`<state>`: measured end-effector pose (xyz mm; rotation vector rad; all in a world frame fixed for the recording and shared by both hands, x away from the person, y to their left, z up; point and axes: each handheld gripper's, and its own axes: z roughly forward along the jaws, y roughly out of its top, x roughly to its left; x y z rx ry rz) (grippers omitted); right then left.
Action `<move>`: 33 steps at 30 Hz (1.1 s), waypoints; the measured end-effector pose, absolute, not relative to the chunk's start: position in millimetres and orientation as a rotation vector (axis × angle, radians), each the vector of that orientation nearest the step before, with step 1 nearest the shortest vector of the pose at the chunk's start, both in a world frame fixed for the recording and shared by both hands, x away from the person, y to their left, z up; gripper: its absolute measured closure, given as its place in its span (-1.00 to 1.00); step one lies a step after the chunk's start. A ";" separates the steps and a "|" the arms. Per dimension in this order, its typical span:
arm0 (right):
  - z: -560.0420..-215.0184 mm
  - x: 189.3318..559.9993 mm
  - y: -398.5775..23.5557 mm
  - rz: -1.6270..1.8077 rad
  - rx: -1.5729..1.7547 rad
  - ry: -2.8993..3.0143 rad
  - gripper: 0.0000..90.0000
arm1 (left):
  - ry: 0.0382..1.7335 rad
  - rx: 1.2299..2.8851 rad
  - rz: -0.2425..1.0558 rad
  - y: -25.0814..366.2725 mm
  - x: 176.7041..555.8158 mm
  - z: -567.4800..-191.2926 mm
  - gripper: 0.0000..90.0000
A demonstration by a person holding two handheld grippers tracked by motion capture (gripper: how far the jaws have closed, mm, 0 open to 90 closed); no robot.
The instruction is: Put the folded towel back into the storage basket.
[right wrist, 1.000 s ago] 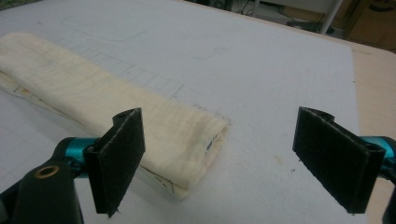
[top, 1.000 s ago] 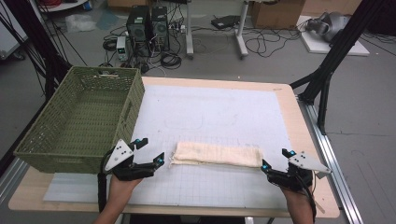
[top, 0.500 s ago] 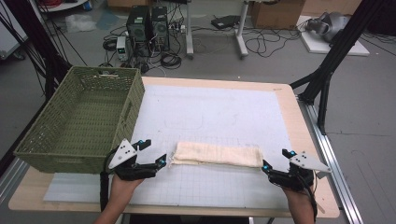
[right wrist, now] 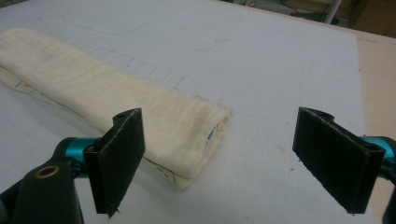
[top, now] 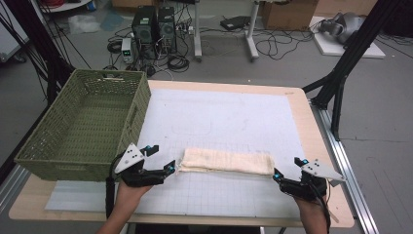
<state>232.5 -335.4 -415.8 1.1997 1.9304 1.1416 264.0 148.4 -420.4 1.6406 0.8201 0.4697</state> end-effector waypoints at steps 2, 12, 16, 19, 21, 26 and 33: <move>-415.7 232.6 -335.2 1.141 1.196 1.929 -0.66 | 0.819 1.640 0.453 149.6 264.4 -419.4 -0.61; -416.4 233.0 -336.0 1.145 1.191 1.931 -0.66 | 0.823 1.654 0.454 150.8 265.2 -418.6 -0.60; -416.4 232.9 -336.3 1.142 1.195 1.931 -0.66 | 0.826 1.653 0.449 151.2 265.7 -419.0 -0.60; -416.5 233.0 -336.4 1.145 1.205 1.929 -0.66 | 0.824 1.652 0.439 150.2 267.1 -418.7 -0.59; -416.4 233.4 -336.5 1.144 1.203 1.930 -0.66 | 0.825 1.652 0.426 149.3 268.5 -417.7 -0.59; -416.4 233.5 -337.0 1.141 1.201 1.932 -0.66 | 0.832 1.678 0.385 147.4 273.4 -412.7 -0.58; -417.4 234.2 -334.9 1.137 1.197 1.943 -0.66 | 0.879 1.674 0.356 144.2 281.5 -405.7 -0.62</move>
